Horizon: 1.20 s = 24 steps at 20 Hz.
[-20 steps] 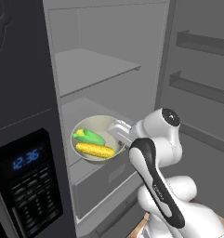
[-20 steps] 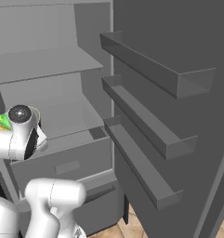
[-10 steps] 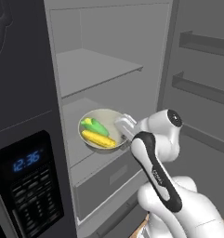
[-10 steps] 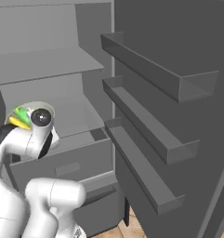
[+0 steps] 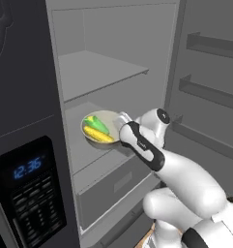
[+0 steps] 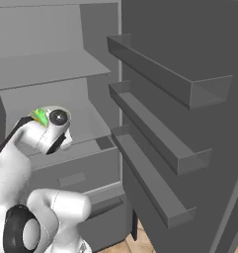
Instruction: Place the bowl with the corns on the second highest shelf of the fridge. Place the bowl with the fish and steak on the top shelf of the fridge.
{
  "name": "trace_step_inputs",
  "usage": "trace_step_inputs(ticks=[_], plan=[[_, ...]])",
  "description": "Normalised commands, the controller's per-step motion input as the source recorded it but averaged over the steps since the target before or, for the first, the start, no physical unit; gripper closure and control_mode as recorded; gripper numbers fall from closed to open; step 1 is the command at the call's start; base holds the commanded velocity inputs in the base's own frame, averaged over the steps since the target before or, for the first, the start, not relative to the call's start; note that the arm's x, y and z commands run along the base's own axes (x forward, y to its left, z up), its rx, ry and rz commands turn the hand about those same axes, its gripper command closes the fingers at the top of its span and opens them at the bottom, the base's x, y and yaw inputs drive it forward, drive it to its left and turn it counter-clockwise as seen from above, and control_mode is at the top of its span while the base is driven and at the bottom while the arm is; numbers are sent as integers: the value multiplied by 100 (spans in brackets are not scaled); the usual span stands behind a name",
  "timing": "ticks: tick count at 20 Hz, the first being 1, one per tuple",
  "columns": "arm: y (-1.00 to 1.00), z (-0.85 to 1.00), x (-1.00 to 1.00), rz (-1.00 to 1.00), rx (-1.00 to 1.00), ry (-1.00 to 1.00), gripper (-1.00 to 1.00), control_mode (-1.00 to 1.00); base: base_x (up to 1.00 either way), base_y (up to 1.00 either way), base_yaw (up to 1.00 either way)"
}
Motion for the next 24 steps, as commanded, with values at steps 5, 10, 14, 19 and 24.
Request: trace_step_inputs(ticks=[5,10,14,19,24], plan=[[5,-44,38,0,-2,2,100,-100,0,0,0],[33,-12,40,-2,-5,0,100,-100,0,0,0],[49,-3,42,-8,-5,0,100,-100,0,0,0],[38,-23,54,-8,-4,-1,100,-100,0,0,0],[6,0,43,-6,0,0,-100,-100,0,0,0]])
